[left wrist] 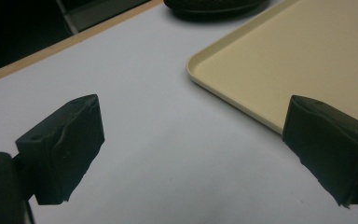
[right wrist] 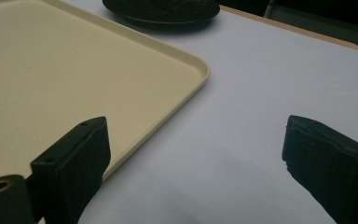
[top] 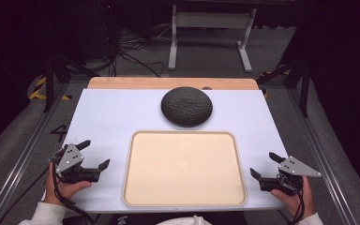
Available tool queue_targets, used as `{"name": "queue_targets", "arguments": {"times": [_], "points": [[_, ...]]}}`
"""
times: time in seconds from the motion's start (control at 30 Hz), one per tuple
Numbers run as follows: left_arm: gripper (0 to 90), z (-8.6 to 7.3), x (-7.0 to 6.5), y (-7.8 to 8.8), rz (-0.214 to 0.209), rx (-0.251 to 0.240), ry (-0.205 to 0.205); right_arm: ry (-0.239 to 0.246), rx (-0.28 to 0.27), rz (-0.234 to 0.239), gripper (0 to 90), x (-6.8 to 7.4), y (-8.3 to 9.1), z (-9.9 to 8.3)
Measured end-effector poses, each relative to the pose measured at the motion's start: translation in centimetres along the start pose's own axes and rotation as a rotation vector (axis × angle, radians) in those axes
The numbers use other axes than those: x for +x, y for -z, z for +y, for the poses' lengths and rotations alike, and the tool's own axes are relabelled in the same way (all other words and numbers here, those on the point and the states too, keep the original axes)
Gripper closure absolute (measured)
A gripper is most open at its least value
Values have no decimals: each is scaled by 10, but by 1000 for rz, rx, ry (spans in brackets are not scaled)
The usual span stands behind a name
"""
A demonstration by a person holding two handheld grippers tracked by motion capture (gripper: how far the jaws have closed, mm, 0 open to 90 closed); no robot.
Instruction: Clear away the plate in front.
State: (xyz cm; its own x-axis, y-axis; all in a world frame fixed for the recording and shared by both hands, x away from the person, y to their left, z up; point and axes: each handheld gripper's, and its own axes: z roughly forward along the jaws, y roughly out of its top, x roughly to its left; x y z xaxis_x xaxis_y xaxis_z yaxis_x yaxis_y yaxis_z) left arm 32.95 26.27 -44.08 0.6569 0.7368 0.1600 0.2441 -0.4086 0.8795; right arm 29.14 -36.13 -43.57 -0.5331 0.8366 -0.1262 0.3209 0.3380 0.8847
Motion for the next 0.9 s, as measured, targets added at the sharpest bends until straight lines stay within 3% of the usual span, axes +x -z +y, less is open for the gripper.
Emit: {"name": "queue_targets", "arguments": {"times": [0.27,0.4,0.47,0.57,0.67,0.9], "points": [[94,3,-5,-3,3,19,-51,-2,9,-3,81,1,-2,0],[159,8,-3,-5,64,32,-57,5,17,2,82,3,-5,1],[152,13,-1,-6,58,19,-54,4,26,6,82,4,-6,0],[144,24,1,-13,43,31,-80,1,24,5,82,3,-6,0],[140,36,2,-28,13,70,-131,-3,29,9,82,3,-7,-1],[136,64,2,-59,-75,108,-184,-7,32,5,82,2,-7,-2]]}}
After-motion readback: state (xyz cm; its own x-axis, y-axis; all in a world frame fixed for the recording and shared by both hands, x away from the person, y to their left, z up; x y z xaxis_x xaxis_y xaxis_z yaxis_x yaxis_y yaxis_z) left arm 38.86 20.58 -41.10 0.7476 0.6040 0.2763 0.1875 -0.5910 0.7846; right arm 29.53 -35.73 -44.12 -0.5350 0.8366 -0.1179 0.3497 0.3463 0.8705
